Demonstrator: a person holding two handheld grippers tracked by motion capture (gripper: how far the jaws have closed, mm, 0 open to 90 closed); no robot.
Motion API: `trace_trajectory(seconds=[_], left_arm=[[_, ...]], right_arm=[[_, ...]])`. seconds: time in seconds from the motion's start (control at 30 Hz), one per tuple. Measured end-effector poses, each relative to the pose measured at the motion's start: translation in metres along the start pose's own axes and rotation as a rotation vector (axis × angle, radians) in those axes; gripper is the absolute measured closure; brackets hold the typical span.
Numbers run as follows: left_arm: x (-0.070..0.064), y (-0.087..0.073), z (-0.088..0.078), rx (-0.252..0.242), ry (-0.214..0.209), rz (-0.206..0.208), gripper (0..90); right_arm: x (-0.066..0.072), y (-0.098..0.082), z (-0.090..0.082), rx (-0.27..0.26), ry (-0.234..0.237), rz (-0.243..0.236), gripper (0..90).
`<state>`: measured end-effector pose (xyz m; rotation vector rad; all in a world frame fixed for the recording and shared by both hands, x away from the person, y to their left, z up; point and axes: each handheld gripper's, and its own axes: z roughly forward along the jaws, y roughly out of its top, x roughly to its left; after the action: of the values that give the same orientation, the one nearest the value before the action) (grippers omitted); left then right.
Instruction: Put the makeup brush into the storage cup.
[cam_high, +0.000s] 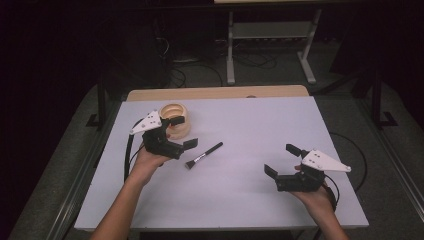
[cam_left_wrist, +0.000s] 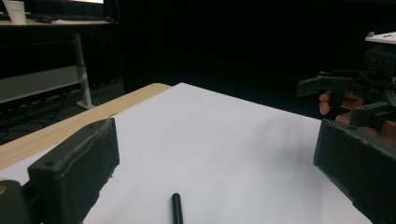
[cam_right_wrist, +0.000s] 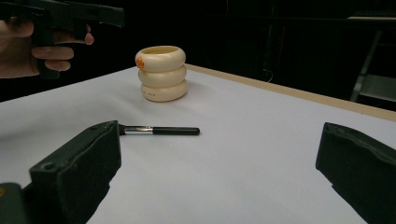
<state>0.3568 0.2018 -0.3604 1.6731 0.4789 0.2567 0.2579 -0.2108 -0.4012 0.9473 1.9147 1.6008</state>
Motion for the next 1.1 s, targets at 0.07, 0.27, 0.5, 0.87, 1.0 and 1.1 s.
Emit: trace_trajectory(seconds=[0.07, 0.27, 0.5, 0.87, 1.0, 1.1], left_arm=[[0.001, 0.001, 0.002, 0.0, -0.003, 0.002, 0.0], [0.006, 0.002, 0.006, 0.004, -0.004, 0.008, 0.0], [0.01, 0.003, 0.011, -0.005, -0.01, 0.004, 0.0], [0.012, 0.006, 0.019, 0.003, -0.012, 0.017, 0.0], [0.013, 0.006, 0.022, 0.004, -0.01, 0.014, 0.0], [0.014, 0.005, 0.024, 0.004, -0.01, 0.014, 0.0]], right_arm=[[0.0, 0.0, 0.0, 0.001, -0.001, -0.001, 0.0], [0.001, 0.0, 0.001, 0.002, -0.001, -0.001, 0.0], [0.0, 0.0, 0.001, 0.0, -0.003, -0.006, 0.0], [0.0, -0.001, 0.002, 0.004, 0.001, -0.006, 0.0], [0.001, -0.001, 0.002, 0.008, 0.007, -0.004, 0.0], [0.001, -0.001, 0.003, 0.011, 0.008, -0.004, 0.0]])
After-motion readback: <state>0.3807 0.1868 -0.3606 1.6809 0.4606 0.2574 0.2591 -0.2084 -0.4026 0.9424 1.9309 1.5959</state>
